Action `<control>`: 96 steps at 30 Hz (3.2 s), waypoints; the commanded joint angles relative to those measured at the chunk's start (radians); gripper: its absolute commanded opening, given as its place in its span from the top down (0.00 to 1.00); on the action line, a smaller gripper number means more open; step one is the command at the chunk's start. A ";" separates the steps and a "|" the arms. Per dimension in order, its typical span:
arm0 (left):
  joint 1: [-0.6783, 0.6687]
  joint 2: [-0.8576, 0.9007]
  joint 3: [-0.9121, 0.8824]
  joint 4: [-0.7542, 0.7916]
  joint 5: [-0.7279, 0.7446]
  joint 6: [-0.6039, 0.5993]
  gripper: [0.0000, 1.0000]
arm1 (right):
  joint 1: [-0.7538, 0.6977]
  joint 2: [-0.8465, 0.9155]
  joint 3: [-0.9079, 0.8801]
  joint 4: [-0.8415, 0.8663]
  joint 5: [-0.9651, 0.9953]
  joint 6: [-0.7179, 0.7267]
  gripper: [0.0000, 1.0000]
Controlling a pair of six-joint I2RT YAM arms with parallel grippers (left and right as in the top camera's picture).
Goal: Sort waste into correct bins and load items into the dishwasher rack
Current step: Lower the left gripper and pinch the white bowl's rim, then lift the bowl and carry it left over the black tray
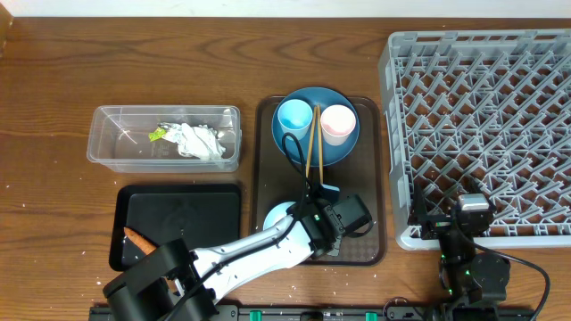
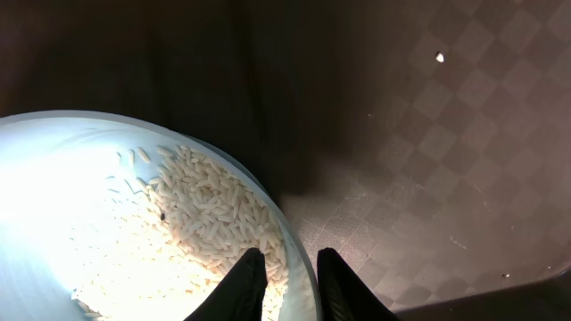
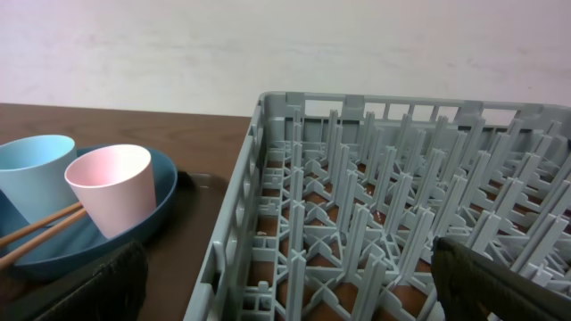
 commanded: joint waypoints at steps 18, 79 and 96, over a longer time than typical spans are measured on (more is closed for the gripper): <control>-0.035 0.005 -0.010 -0.002 -0.014 -0.021 0.80 | -0.003 0.001 -0.002 -0.004 -0.001 -0.004 0.01; -0.034 -0.106 0.020 -0.122 -0.020 0.087 0.94 | -0.003 0.001 -0.002 -0.004 -0.001 -0.004 0.01; -0.034 -0.169 0.039 -0.176 -0.100 0.162 0.94 | -0.003 0.001 -0.002 -0.004 -0.001 -0.004 0.01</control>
